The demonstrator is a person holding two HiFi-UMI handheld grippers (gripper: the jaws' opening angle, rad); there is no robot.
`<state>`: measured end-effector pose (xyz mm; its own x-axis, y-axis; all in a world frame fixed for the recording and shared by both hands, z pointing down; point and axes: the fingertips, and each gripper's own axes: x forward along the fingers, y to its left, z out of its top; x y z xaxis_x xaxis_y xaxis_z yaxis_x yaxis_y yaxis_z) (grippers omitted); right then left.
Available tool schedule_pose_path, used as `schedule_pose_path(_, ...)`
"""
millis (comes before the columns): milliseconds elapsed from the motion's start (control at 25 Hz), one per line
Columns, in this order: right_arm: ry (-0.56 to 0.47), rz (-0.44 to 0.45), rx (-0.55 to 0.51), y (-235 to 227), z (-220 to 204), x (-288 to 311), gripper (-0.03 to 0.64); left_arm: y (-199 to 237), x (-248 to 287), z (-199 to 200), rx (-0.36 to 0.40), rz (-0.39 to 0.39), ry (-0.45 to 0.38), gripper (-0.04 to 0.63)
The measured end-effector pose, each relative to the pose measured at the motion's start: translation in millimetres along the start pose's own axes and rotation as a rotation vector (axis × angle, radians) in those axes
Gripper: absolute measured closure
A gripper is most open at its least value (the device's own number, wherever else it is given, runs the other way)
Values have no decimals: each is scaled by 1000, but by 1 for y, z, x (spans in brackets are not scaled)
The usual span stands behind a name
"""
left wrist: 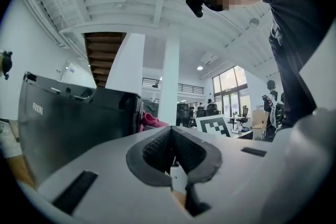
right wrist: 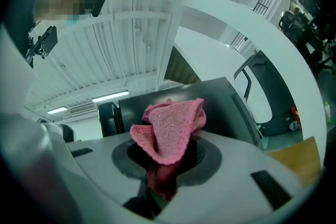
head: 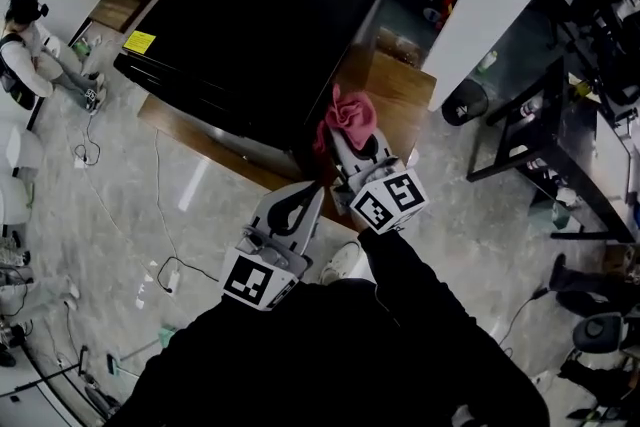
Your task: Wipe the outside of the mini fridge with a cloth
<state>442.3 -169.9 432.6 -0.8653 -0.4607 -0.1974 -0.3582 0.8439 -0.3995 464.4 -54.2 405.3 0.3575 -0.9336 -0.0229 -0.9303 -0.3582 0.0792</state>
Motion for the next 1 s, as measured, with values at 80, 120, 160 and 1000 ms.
schedule_pose_path(80, 22, -11, 18, -8, -17, -2, 523, 6, 3, -17, -7, 24, 22, 589)
schedule_pose_path(120, 36, -20, 27, -12, -26, -3, 523, 9, 4, -25, -8, 32, 34, 589)
schedule_pose_path(160, 52, -31, 41, -16, -35, -4, 523, 11, 5, -34, -9, 38, 48, 589)
schedule_pose_path(1000, 560, -350, 86, -127, -265, -49, 528, 36, 14, -203, -78, 46, 374, 589)
